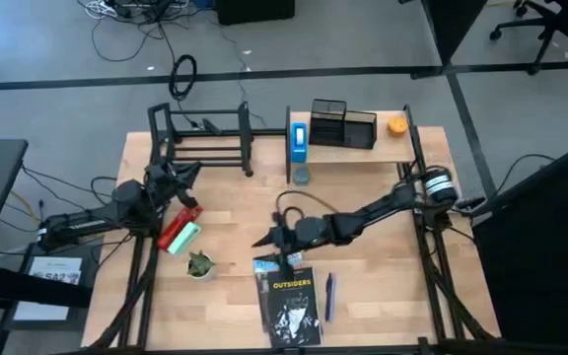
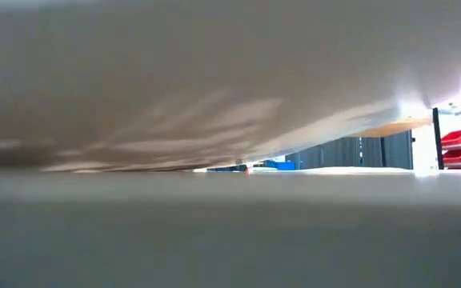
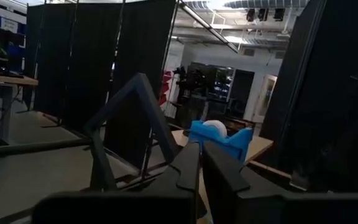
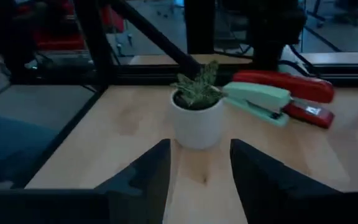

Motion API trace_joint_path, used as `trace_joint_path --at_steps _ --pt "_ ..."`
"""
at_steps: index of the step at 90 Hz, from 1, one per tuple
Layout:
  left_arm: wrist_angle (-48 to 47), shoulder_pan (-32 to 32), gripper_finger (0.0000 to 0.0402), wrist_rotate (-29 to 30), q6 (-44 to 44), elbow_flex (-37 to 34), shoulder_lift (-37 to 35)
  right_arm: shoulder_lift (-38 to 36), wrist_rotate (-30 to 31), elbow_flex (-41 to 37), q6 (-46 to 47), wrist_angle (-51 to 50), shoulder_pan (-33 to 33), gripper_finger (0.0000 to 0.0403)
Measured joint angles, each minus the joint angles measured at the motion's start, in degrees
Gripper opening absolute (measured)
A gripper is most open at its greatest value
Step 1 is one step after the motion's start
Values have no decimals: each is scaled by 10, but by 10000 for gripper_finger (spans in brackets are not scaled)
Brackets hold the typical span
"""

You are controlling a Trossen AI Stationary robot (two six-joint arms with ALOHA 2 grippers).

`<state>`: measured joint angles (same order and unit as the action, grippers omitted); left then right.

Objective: Stock shelves
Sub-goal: Put the white vase plant under the shelf

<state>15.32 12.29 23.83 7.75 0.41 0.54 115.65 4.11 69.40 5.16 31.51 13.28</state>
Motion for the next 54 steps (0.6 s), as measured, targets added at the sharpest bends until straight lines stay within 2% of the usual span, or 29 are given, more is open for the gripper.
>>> trace_joint_path --at_steps 15,43,48,54 --pt "1 0 0 0 0 0 0 101 3 116 1 -27 0 204" --pt "0 0 0 0 0 0 0 247 32 269 46 -39 -1 381" --pt "1 0 0 0 0 0 0 271 33 296 53 -51 -1 394" --pt "0 0 0 0 0 0 0 296 36 326 53 -59 -1 388"
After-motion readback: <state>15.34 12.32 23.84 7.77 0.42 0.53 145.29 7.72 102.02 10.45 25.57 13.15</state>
